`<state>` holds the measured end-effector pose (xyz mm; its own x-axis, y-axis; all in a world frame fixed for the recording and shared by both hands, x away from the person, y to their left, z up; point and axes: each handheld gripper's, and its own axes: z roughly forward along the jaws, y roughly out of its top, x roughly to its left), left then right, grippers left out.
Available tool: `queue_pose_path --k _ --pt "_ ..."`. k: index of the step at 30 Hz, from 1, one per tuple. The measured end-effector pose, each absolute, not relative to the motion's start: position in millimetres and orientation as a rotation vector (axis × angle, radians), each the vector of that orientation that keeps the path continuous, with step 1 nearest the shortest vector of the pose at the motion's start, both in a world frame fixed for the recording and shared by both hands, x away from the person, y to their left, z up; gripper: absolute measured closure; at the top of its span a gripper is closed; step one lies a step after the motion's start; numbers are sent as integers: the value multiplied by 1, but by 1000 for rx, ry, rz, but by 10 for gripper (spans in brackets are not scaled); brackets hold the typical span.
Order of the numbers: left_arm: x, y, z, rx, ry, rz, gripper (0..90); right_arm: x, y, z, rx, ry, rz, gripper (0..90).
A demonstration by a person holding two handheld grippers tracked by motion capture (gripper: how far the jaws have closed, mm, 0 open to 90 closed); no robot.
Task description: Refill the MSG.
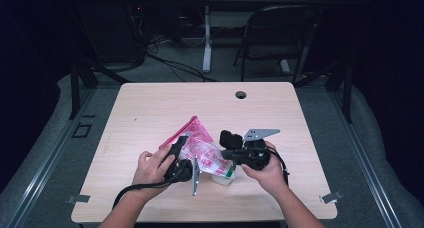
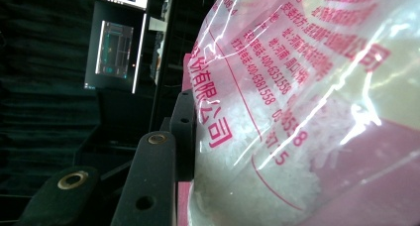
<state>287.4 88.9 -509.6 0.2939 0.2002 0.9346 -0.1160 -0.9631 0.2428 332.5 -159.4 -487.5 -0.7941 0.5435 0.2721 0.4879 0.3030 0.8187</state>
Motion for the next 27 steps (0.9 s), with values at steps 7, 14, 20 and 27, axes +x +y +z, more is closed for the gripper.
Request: queue_pose_path --k 7,14,20,27 --pt "288 90 -514 2297 127 1675 669 332 -159 -488 984 2489 1532 900" --pt "288 92 -519 2296 184 1618 671 332 -158 -488 980 2490 1532 900" --pt "289 94 -521 2289 240 1570 673 331 -158 -486 981 2477 1560 853" --pt "290 95 -524 2283 278 1532 674 330 -158 -484 977 2454 1602 723"
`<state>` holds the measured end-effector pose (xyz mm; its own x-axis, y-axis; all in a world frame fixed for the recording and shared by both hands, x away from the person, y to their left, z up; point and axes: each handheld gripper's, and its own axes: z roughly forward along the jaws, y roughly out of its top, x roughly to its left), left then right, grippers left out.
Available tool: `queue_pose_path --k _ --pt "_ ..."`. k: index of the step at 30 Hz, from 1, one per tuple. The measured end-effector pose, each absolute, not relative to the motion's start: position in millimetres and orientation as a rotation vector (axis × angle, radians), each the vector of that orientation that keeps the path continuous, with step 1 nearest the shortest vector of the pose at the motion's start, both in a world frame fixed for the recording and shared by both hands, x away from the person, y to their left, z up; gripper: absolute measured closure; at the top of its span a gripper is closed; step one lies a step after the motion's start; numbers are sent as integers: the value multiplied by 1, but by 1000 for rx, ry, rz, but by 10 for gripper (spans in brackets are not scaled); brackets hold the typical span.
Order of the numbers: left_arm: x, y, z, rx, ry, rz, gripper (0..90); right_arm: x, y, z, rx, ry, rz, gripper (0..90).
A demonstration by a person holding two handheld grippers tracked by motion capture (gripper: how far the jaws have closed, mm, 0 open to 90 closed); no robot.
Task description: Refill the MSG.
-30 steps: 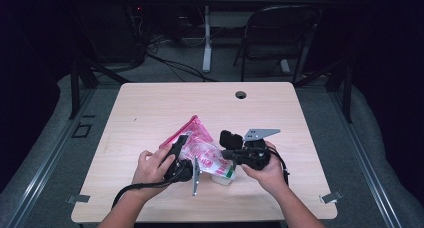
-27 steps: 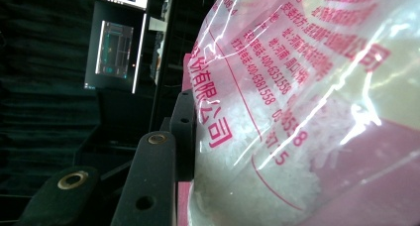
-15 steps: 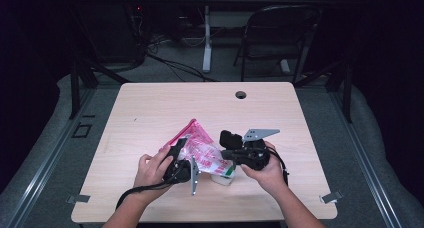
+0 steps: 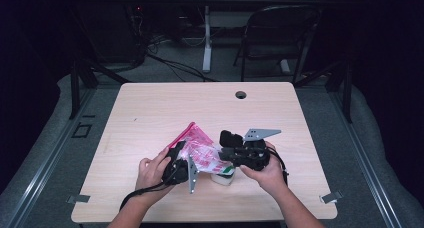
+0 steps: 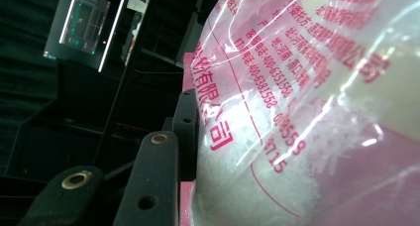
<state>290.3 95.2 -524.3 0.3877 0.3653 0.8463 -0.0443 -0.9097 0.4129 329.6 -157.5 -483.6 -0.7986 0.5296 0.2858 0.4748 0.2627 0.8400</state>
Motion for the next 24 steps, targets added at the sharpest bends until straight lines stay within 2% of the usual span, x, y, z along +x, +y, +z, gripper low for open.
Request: queue_pose_path --k 7,24 --pt "290 97 -528 2270 324 1485 676 327 -158 -479 972 2426 1621 670" --pt "291 103 -530 2244 440 1331 677 325 -162 -469 979 2367 1637 617"
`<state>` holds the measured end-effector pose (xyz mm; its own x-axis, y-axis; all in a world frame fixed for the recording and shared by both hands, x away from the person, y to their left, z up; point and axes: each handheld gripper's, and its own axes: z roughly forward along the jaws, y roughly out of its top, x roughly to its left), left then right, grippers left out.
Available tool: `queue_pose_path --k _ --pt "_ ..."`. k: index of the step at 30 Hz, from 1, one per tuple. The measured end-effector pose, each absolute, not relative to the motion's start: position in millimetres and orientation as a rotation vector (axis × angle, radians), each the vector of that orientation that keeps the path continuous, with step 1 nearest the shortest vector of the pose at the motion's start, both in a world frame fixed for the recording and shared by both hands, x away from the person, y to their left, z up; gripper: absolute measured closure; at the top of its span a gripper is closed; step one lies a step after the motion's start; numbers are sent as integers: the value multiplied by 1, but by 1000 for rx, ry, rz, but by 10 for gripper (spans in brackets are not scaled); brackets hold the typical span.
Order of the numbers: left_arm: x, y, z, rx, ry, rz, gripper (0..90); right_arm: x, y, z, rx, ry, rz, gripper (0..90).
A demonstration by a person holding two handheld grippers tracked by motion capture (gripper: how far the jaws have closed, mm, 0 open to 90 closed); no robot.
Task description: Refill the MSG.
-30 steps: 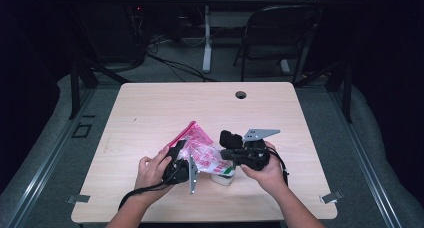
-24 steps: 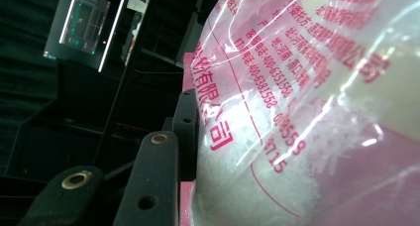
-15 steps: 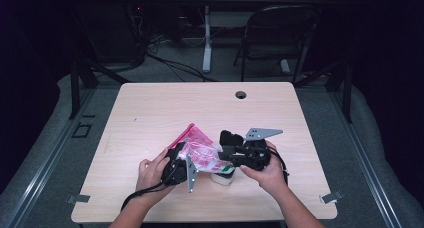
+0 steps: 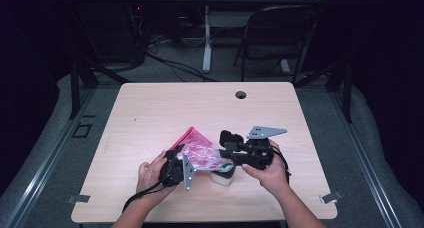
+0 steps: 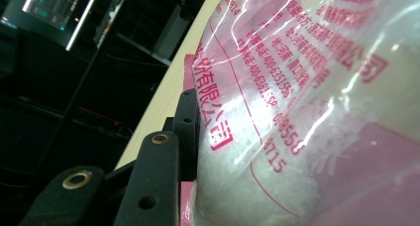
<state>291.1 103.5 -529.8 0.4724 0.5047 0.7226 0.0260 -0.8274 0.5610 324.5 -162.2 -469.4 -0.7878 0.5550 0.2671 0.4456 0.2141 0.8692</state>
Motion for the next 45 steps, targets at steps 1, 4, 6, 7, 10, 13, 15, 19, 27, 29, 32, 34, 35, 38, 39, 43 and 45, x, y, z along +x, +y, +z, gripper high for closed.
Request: queue_pose_path --k 1,4,6,7,10,13,15,19,27,29,32,34,35,38,39,43,45 --pt "292 104 -529 2240 450 1317 677 324 -162 -469 981 2361 1637 618" --pt "292 106 -529 2237 478 1274 677 324 -163 -468 986 2351 1642 617" --pt "292 108 -529 2235 499 1249 677 324 -164 -467 980 2349 1645 613" --pt "292 109 -529 2245 509 1233 677 324 -164 -466 982 2345 1650 609" --pt "293 110 -531 2242 538 1193 677 324 -167 -464 981 2337 1654 606" --pt "293 110 -533 2242 554 1169 677 324 -169 -464 994 2326 1666 606" --pt "293 111 -534 2238 561 1157 677 324 -169 -464 995 2325 1665 606" --pt "293 112 -536 2235 584 1124 677 324 -169 -464 993 2324 1659 606" --pt "295 114 -540 2225 626 1062 678 325 -170 -464 999 2318 1665 606" --pt "295 114 -540 2218 641 1037 678 325 -170 -464 998 2321 1661 606" --pt "296 116 -542 2213 661 1000 679 325 -170 -464 1003 2314 1670 606" --pt "297 117 -542 2209 679 969 679 325 -171 -463 1004 2312 1669 607" --pt "298 118 -543 2207 689 953 679 325 -171 -463 1002 2314 1668 606" --pt "299 122 -543 2189 723 903 680 324 -171 -462 1001 2312 1671 606" --pt "300 123 -544 2177 735 897 679 324 -172 -462 998 2313 1673 607" --pt "303 131 -544 2136 799 821 680 323 -172 -460 987 2310 1668 608" --pt "305 136 -544 2111 830 785 680 323 -172 -459 982 2307 1667 608"
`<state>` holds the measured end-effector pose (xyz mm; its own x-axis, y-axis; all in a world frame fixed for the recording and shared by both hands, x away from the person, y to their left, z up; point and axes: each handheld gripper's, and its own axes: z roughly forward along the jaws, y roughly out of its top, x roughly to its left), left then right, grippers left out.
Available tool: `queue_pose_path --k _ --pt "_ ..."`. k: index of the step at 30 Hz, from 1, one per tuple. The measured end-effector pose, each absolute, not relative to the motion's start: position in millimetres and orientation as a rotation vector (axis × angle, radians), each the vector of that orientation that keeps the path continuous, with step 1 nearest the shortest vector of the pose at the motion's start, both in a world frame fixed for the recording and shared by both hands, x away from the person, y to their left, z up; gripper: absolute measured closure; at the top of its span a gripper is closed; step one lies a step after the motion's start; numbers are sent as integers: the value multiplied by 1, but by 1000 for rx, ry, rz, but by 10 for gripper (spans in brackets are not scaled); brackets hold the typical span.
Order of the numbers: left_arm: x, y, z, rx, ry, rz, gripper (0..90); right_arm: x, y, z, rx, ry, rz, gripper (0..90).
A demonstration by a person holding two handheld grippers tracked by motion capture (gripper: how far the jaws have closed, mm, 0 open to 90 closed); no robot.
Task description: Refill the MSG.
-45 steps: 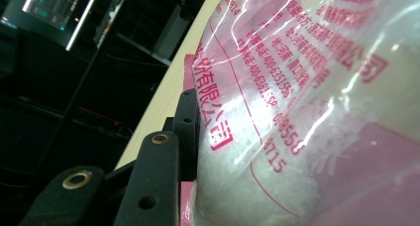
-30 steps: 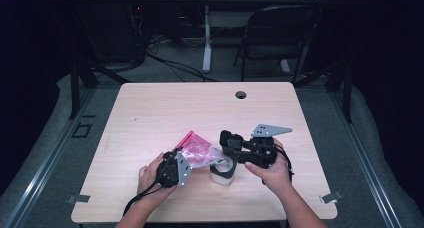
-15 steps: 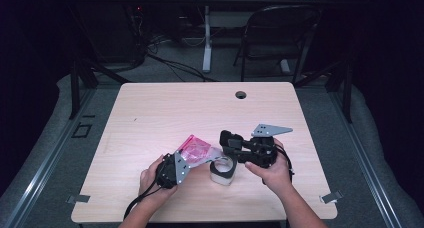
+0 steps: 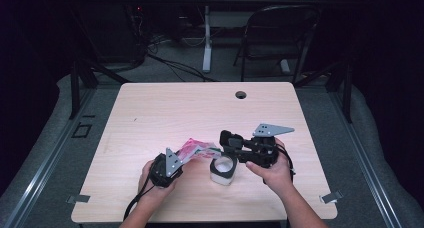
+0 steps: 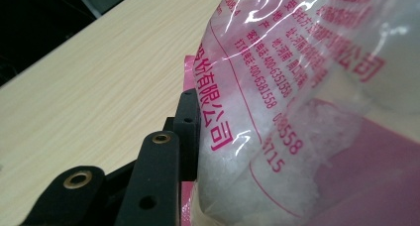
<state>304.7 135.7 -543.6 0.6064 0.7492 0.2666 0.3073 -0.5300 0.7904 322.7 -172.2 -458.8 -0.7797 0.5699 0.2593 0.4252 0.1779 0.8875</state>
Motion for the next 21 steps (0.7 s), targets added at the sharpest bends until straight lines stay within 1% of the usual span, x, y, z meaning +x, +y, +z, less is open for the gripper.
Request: queue_pose_path --k 6,21 --pt "308 148 -543 2050 908 729 680 322 -176 -457 989 2288 1676 610" --pt "314 177 -538 1944 1033 696 685 325 -188 -454 1017 2250 1666 613"
